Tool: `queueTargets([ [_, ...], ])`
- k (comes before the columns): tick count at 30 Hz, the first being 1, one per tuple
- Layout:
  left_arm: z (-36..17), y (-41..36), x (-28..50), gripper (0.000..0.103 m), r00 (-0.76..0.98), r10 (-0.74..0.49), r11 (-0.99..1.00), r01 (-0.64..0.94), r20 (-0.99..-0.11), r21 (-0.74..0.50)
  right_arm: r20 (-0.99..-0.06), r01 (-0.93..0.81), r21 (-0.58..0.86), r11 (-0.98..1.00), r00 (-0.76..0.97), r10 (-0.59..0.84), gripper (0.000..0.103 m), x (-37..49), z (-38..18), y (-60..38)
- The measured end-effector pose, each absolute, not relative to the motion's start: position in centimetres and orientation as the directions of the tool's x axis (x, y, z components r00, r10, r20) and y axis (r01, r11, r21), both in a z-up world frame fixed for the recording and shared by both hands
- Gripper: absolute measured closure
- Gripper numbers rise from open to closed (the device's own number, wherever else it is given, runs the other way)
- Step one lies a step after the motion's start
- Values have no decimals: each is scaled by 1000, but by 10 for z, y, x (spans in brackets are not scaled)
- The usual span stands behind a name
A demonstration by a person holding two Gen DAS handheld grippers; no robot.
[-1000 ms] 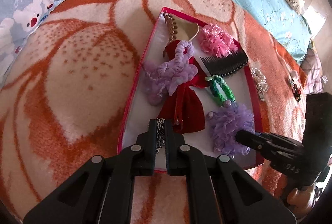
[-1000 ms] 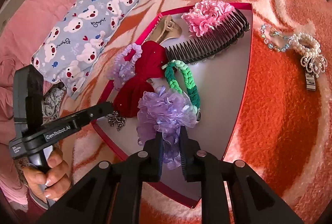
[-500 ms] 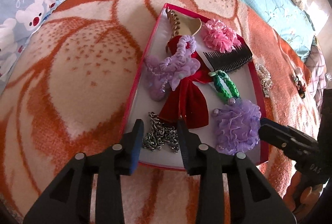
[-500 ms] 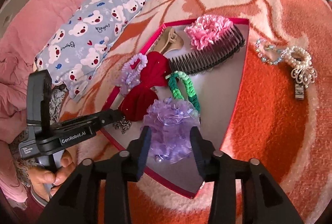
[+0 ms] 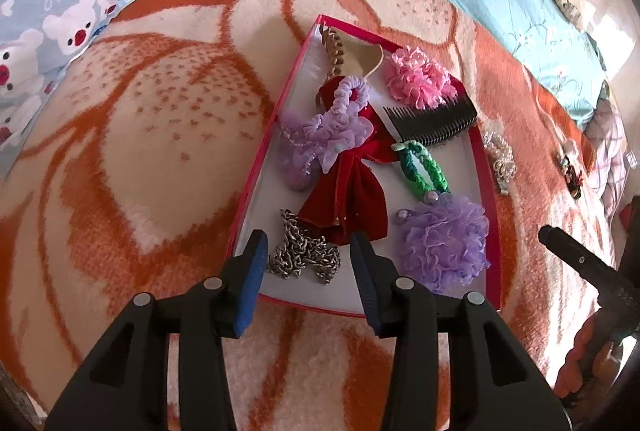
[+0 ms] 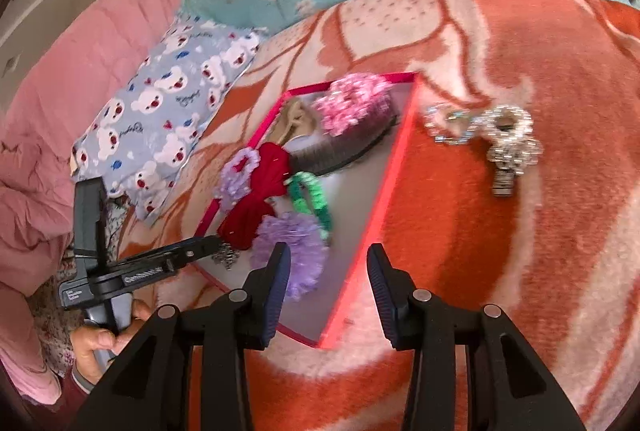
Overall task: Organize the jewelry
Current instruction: 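Withdraw both tools from the box toward the wristwatch and pearl bracelet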
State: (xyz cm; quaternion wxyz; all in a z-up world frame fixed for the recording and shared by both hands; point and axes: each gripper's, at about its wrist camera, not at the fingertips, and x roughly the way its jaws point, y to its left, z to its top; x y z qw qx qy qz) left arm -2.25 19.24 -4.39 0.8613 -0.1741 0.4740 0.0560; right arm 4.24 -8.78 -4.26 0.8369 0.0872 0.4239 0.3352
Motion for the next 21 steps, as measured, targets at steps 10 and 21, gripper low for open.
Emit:
queueTargets([
  [10,-13,162,-19,35,596,-74,951,-199,-800,-236,-645,-375,447,812,493,584,60,59,-46,-145],
  [21,1,107,19,35,602,-109,980,-67,-791,-186,-639,-290,489,823,524,564,60,98,-57,-174],
])
